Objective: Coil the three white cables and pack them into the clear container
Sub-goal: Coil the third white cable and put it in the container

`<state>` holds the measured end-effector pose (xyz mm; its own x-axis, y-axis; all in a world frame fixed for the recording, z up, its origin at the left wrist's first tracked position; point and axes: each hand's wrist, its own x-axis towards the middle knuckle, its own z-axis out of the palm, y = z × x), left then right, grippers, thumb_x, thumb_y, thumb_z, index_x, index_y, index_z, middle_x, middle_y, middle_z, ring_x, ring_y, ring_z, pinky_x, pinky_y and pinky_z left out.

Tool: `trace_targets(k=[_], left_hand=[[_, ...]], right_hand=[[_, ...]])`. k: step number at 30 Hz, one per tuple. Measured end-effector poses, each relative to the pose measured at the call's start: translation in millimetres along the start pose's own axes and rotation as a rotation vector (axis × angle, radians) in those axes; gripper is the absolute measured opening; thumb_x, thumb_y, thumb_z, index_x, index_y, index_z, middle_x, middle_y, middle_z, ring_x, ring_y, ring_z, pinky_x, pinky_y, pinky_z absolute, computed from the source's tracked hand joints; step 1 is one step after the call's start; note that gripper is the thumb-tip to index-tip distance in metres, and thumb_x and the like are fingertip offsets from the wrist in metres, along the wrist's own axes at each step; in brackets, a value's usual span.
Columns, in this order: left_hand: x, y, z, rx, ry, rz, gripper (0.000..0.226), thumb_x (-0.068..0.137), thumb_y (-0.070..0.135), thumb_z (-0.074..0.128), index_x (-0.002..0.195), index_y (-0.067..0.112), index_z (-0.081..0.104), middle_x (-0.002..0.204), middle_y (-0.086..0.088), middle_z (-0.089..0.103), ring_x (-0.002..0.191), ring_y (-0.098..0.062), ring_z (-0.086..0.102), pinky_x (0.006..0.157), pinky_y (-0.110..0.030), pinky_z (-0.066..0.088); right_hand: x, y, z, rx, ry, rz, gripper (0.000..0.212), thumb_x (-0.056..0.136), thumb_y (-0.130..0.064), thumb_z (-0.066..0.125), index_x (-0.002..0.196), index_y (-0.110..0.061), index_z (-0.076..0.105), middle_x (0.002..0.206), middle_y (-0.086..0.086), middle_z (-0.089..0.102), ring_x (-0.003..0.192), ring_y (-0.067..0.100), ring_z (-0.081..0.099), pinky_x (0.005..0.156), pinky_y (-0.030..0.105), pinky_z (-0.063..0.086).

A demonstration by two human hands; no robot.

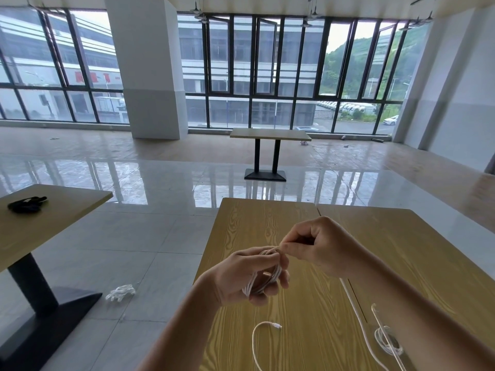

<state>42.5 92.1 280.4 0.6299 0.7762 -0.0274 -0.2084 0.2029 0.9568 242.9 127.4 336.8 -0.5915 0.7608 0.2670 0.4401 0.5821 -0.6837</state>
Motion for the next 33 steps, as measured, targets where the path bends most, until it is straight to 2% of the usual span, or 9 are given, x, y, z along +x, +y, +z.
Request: trace_targets(k=[3,6,9,14,20,24,27,29,33], left_hand=[[-4.3,-1.5,-8.0,-0.097,-0.004,0.084,0.025,0.095,0.036,0.060,0.101,0.012,0.062,0.095,-0.015,0.066,0.068,-0.018,0.060,0.048,-0.023,0.049],[-4.2,-4.5,-10.4,-0.197,0.139,0.202,0.029,0.095,0.033,0.057,0.106,0.008,0.066,0.109,-0.022,0.068,0.085,-0.030,0.069,0.065,-0.037,0.058],[2.2,-7.4,-6.8,-0.291,0.293,0.269,0.034,0.096,0.030,0.054,0.112,0.005,0.069,0.124,-0.026,0.065,0.107,-0.040,0.067,0.082,-0.045,0.057],[11.4,-8.6,3.0,-0.440,0.493,0.304,0.032,0.103,0.023,0.044,0.120,0.005,0.064,0.123,-0.025,0.066,0.113,-0.039,0.066,0.079,-0.043,0.059],[23.2,-13.9,9.5,-0.607,0.606,0.360,0.027,0.104,0.018,0.044,0.119,0.002,0.060,0.108,-0.025,0.072,0.101,-0.038,0.071,0.076,-0.044,0.061],[28.6,-14.2,10.0,-0.653,0.654,0.421,0.022,0.103,0.021,0.047,0.109,0.006,0.063,0.074,-0.013,0.063,0.066,-0.027,0.067,0.059,-0.038,0.057],[30.0,-12.0,0.9,-0.670,0.777,0.456,0.022,0.103,0.024,0.046,0.106,0.009,0.062,0.064,-0.005,0.056,0.052,-0.015,0.054,0.046,-0.030,0.048],[27.8,-8.0,-8.8,-0.651,0.889,0.467,0.022,0.103,0.025,0.047,0.104,0.011,0.062,0.062,-0.002,0.055,0.051,-0.012,0.051,0.045,-0.026,0.044],[19.6,-0.8,-24.7,-0.583,1.072,0.484,0.021,0.103,0.025,0.046,0.102,0.013,0.064,0.062,0.001,0.053,0.050,-0.010,0.048,0.043,-0.025,0.041]], right_hand=[[-1.6,7.3,-13.2,0.029,0.053,0.049,0.016,0.087,-0.017,0.075,0.076,-0.028,0.077,0.057,-0.016,0.066,0.050,-0.002,0.055,0.051,0.011,0.043],[-1.2,16.2,-15.1,-0.009,0.116,0.079,0.025,0.091,-0.018,0.071,0.073,-0.036,0.075,0.052,-0.011,0.060,0.048,0.006,0.049,0.049,0.019,0.044],[-1.8,21.3,-5.5,-0.071,0.139,0.083,0.028,0.093,-0.019,0.069,0.068,-0.034,0.071,0.051,-0.013,0.060,0.045,0.002,0.048,0.048,0.017,0.043],[-6.4,24.2,12.2,-0.157,0.130,0.078,0.025,0.094,-0.022,0.067,0.071,-0.032,0.070,0.056,-0.024,0.063,0.044,-0.002,0.053,0.046,0.011,0.043],[-6.3,23.4,31.3,-0.208,0.110,0.080,0.024,0.094,-0.026,0.066,0.071,-0.022,0.069,0.051,-0.009,0.058,0.042,0.001,0.049,0.043,0.022,0.043],[-8.8,18.6,41.0,-0.198,0.050,0.035,0.036,0.095,-0.029,0.062,0.060,-0.034,0.058,0.049,-0.014,0.056,0.042,0.003,0.049,0.043,0.023,0.041],[-11.4,16.8,43.1,-0.224,-0.002,0.012,0.028,0.095,-0.027,0.062,0.070,-0.037,0.065,0.056,-0.018,0.060,0.052,0.000,0.059,0.049,0.014,0.043],[-14.2,16.3,40.5,-0.215,-0.044,0.019,0.016,0.096,-0.026,0.063,0.084,-0.030,0.074,0.062,-0.020,0.065,0.059,-0.001,0.063,0.053,0.013,0.047],[-19.4,12.1,32.2,-0.162,-0.123,0.023,0.013,0.096,-0.027,0.063,0.093,-0.025,0.076,0.062,-0.026,0.064,0.049,-0.001,0.055,0.049,0.012,0.042]])
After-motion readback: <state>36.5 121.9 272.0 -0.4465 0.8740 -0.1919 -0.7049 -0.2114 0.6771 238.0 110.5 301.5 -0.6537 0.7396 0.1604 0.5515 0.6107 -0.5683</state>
